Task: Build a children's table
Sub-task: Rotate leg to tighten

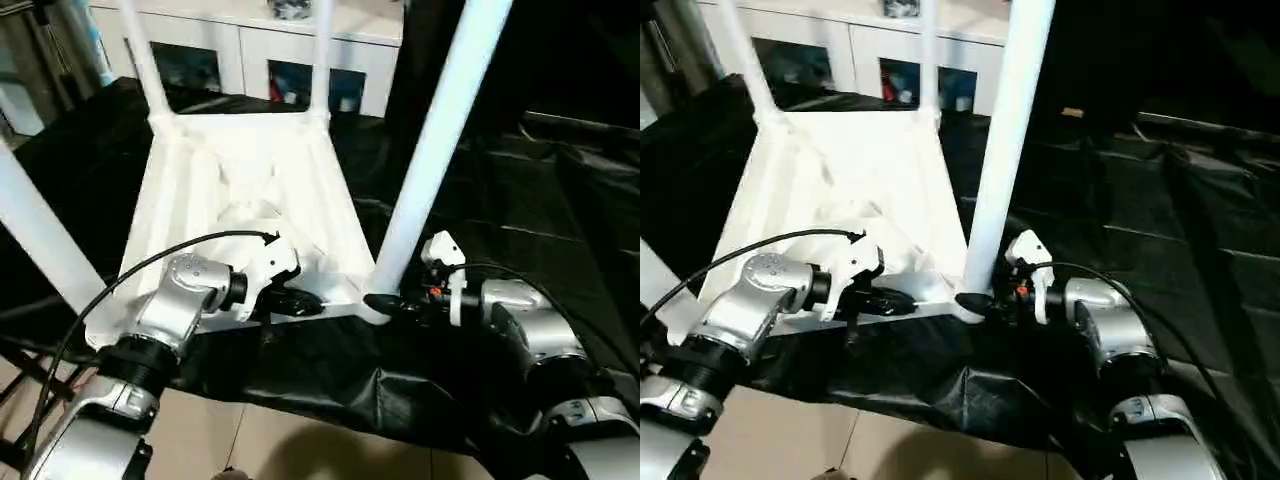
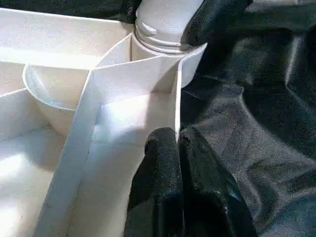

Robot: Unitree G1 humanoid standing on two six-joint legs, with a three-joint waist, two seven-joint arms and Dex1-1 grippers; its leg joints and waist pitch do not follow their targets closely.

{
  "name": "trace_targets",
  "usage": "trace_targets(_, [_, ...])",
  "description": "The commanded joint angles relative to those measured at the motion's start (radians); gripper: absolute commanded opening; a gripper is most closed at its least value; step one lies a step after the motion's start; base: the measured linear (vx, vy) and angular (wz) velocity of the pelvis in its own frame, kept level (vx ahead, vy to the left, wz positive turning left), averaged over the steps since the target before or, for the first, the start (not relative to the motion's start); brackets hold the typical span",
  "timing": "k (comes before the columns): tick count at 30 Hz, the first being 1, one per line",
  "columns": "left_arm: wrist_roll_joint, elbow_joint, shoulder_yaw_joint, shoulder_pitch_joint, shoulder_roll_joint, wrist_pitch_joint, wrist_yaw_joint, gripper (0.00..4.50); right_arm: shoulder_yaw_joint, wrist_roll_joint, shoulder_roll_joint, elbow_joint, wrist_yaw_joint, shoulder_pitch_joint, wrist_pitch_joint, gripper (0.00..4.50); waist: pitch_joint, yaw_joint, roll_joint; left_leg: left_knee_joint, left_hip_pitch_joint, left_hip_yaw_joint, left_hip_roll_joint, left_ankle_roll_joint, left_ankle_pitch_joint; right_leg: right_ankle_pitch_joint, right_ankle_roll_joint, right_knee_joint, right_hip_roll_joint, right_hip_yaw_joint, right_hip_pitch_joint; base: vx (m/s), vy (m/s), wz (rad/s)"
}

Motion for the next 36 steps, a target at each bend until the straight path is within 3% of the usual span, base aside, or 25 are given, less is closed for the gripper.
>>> trace_targets(1, [0.017, 0.026, -0.019, -0.022, -0.027, 0.001, 0.04, 0.0, 0.091, 0.031, 0.05, -0.045, 0.131, 0.027, 0.023, 2.72, -0.057, -0.001, 0.004, -0.061, 0.006, -0.005, 0.026, 0.037, -0.214, -0.167, -0.228, -0.07, -0.053, 0.035, 0.045, 0.0, 0.0, 0.0])
trace_targets(6, [0.016, 0.012, -0.022, -0.017, -0.046, 0.011, 0.074, 0.0, 0.073, 0.032, 0.068, -0.041, 0.083, 0.033, 0.019, 2.66, -0.057, 0.0, 0.003, -0.06, 0.007, -0.005, 0.026, 0.035, -0.22, -0.179, -0.227, -0.072, -0.054, 0.035, 0.045, 0.0, 0.0, 0.0])
trace_targets(7, [0.018, -0.004, -0.021, -0.012, -0.068, 0.03, 0.113, 0.0, 0.043, 0.017, 0.096, 0.001, -0.018, 0.021, -0.013, 2.66, -0.057, 0.001, 0.005, -0.06, 0.007, -0.005, 0.026, 0.033, -0.22, -0.18, -0.227, -0.072, -0.055, 0.035, 0.044, 0.0, 0.0, 0.0])
trace_targets(10, [0.02, -0.02, -0.02, -0.007, -0.097, 0.05, 0.153, 0.0, 0.01, -0.001, 0.132, 0.052, -0.146, 0.002, -0.042, 2.65, -0.053, -0.01, 0.003, -0.065, 0.007, -0.009, 0.024, 0.014, -0.256, -0.245, -0.217, -0.08, -0.058, 0.035, 0.041, 0.0, 0.0, 0.0])
trace_targets(13, [0.015, -0.043, -0.019, 0.004, -0.138, 0.07, 0.189, 0.0, -0.024, -0.029, 0.178, 0.123, -0.333, -0.029, -0.048, 2.64, -0.051, -0.023, 0.004, -0.071, 0.006, -0.015, 0.021, -0.005, -0.292, -0.342, -0.182, -0.088, -0.058, 0.035, 0.04, 0.0, 0.0, 0.0])
trace_targets(18, [0.019, -0.044, -0.017, 0.003, -0.181, 0.083, 0.244, 0.0, -0.063, -0.037, 0.237, 0.175, -0.51, -0.055, -0.042, 2.64, -0.051, -0.043, 0.004, -0.069, 0.006, -0.015, 0.018, 0.002, -0.307, -0.354, -0.171, -0.094, -0.054, 0.035, 0.035, 0.0, 0.0, 0.0])
trace_targets(21, [0.019, -0.097, -0.032, 0.02, -0.214, 0.115, 0.274, 0.0, -0.077, -0.049, 0.285, 0.215, -0.596, -0.071, -0.093, 2.64, -0.054, -0.05, 0.006, -0.069, 0.001, -0.016, 0.02, 0.002, -0.289, -0.319, -0.181, -0.089, -0.055, 0.035, 0.038, 0.0, 0.0, 0.0])
trace_targets(22, [0.019, -0.097, -0.032, 0.02, -0.214, 0.115, 0.274, 0.0, -0.077, -0.049, 0.285, 0.215, -0.596, -0.071, -0.093, 2.64, -0.054, -0.05, 0.006, -0.069, 0.001, -0.016, 0.02, 0.002, -0.289, -0.319, -0.181, -0.089, -0.055, 0.035, 0.038, 0.0, 0.0, 0.0])
trace_targets(23, [0.013, -0.11, -0.037, 0.027, -0.215, 0.119, 0.268, 0.0, -0.083, -0.038, 0.288, 0.214, -0.585, -0.075, -0.1, 3.2, -0.055, -0.051, 0.006, -0.069, 0.0, -0.015, 0.02, 0.007, -0.283, -0.296, -0.188, -0.087, -0.054, 0.035, 0.04, 0.0, 0.0, 0.0])
trace_targets(26, [0.015, -0.115, -0.036, 0.032, -0.208, 0.119, 0.261, 0.0, -0.082, -0.03, 0.279, 0.209, -0.559, -0.08, -0.103, 3.4, -0.057, -0.053, 0.008, -0.066, 0.002, -0.013, 0.02, 0.02, -0.269, -0.245, -0.202, -0.084, -0.051, 0.036, 0.039, 0.0, 0.0, 0.0])
trace_targets(28, [0.012, -0.116, -0.032, 0.035, -0.182, 0.109, 0.24, 0.0, -0.063, -0.037, 0.244, 0.195, -0.488, -0.083, -0.12, 3.53, -0.06, -0.05, 0.009, -0.061, 0.001, -0.009, 0.019, 0.036, -0.226, -0.145, -0.231, -0.074, -0.048, 0.037, 0.044, 0.0, 0.0, 0.0])
trace_targets(31, [0.009, -0.122, -0.03, 0.036, -0.169, 0.109, 0.229, 0.0, -0.055, -0.041, 0.226, 0.191, -0.456, -0.083, -0.127, 3.86, -0.062, -0.044, 0.007, -0.057, -0.001, -0.007, 0.019, 0.062, -0.184, -0.065, -0.255, -0.066, -0.05, 0.036, 0.049, 0.0, 0.0, 0.0])
trace_targets(36, [-0.016, -0.129, -0.022, 0.036, -0.117, 0.09, 0.14, 0.0, -0.018, -0.022, 0.143, 0.142, -0.246, -0.069, -0.124, 3.86, -0.06, -0.039, 0.005, -0.057, 0.001, -0.006, 0.02, 0.074, -0.2, -0.101, -0.26, -0.068, -0.051, 0.035, 0.051, 0.0, 0.0, 0.0])
